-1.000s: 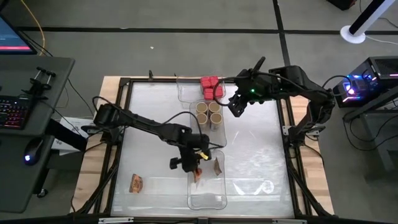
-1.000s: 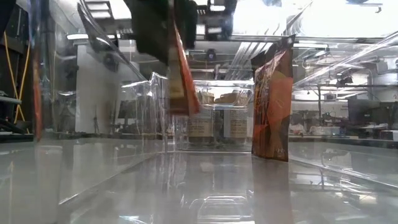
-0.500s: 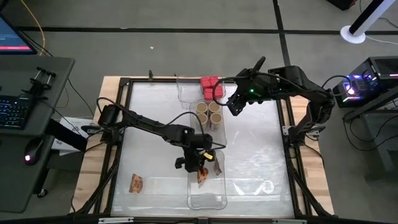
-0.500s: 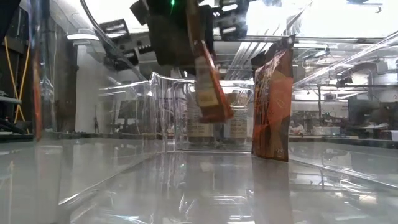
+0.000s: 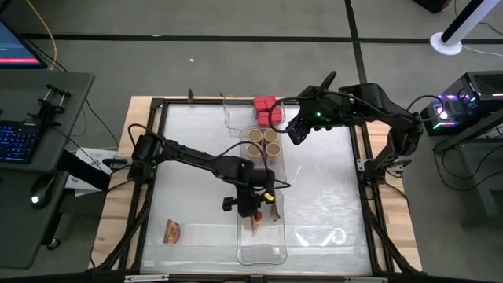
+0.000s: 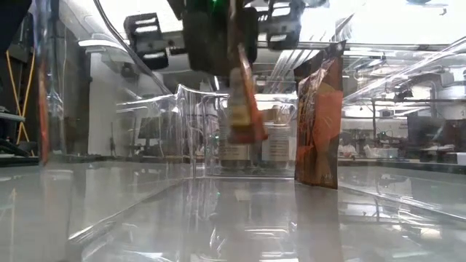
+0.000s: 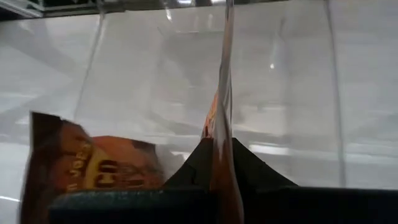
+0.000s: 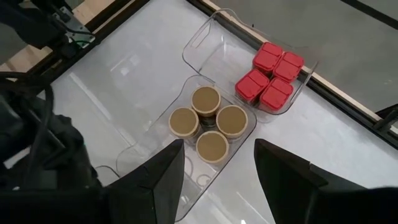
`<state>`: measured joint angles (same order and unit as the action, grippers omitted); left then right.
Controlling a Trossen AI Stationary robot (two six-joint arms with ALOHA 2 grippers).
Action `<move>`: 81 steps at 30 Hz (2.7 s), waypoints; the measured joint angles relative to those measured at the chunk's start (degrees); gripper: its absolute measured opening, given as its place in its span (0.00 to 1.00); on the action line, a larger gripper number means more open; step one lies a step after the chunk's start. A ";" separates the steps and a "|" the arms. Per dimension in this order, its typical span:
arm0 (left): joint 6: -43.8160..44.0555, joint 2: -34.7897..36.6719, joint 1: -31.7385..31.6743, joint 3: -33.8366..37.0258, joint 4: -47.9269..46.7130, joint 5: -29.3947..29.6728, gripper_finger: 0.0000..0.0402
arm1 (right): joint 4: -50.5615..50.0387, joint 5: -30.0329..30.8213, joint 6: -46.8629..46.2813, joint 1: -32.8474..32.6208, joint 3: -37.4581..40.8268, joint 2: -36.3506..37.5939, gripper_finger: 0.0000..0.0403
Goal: Sort spices by type
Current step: Put the top orange seasoning pack into the bottom transparent bin, then put the orange seasoning pack into the bottom transparent bin
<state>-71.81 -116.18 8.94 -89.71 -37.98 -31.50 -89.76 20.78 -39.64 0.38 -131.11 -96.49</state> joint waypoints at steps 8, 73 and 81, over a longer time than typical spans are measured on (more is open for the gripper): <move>-0.02 -3.00 0.01 -0.11 2.10 2.14 0.01 | 0.04 0.30 -0.47 -0.01 0.00 0.00 0.47; 20.08 5.48 3.42 -6.23 3.23 31.40 0.37 | 0.87 0.28 0.05 -0.07 0.00 0.00 0.47; 34.40 11.74 0.99 -6.21 -9.97 31.40 0.37 | 0.90 -0.39 0.04 -0.04 -0.02 0.00 0.47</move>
<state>-37.40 -104.44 9.93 -95.92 -47.95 -0.10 -88.86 20.38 -39.60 0.34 -131.13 -96.49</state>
